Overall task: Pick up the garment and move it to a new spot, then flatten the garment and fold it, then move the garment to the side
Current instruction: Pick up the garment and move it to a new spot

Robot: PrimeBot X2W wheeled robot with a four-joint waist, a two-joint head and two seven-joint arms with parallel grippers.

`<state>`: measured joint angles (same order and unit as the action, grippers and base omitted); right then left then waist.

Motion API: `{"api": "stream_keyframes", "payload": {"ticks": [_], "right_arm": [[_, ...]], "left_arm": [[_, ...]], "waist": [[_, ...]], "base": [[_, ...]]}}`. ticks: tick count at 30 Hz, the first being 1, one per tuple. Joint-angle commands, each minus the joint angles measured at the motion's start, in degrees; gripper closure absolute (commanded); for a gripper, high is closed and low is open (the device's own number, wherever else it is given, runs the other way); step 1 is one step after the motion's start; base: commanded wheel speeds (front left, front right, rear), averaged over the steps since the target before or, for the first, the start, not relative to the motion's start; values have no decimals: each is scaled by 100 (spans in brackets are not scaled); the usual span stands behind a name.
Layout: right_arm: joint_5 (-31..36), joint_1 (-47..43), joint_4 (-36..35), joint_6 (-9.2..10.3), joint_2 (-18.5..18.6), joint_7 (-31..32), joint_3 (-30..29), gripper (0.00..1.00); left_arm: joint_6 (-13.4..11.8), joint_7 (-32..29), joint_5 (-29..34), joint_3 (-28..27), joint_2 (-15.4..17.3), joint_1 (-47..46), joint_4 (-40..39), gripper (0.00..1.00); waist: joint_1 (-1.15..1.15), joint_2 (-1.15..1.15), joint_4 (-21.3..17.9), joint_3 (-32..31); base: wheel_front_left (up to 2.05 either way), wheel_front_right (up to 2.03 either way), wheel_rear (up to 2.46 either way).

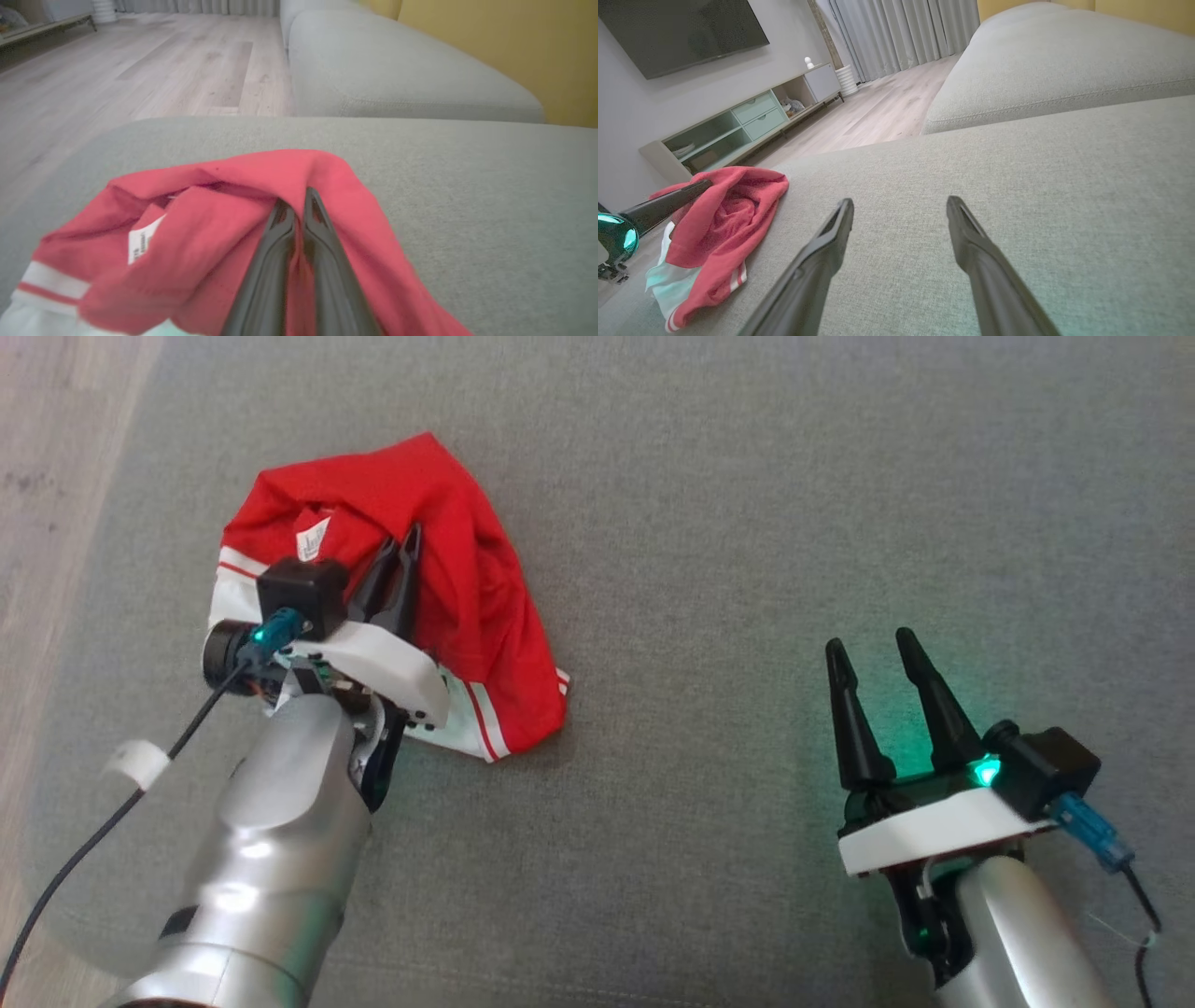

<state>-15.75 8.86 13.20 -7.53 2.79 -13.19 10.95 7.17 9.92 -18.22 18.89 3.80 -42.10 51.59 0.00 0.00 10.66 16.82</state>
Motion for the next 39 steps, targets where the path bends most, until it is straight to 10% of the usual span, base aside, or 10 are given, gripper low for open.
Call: {"api": "stream_keyframes", "payload": {"ticks": [1,26,27,28,39], "right_arm": [[-43,86,-152,4,9,-82,159,0],[-545,307,-165,4,9,-179,404,0],[-549,306,-171,4,9,-179,400,0],[-551,305,-177,4,9,-180,404,0],[-516,204,-204,4,9,-180,254,0]], "left_arm": [[30,83,-19,-104,222,-230,-179,100],[-23,-418,-338,1812,-67,-245,-2675,100],[-83,-380,-355,1890,-76,-263,-2686,70],[-134,-351,-367,1990,-83,-276,-2684,0],[-616,40,-806,2663,-80,-264,-2610,0]], "waist": [[0,0,-17,-85],[0,0,-1926,-88],[0,0,-1976,-71],[0,0,-2016,-60],[0,0,-1620,-215]], "base": [[0,0,0],[0,0,0],[0,0,0],[0,0,0],[0,0,0]]}}
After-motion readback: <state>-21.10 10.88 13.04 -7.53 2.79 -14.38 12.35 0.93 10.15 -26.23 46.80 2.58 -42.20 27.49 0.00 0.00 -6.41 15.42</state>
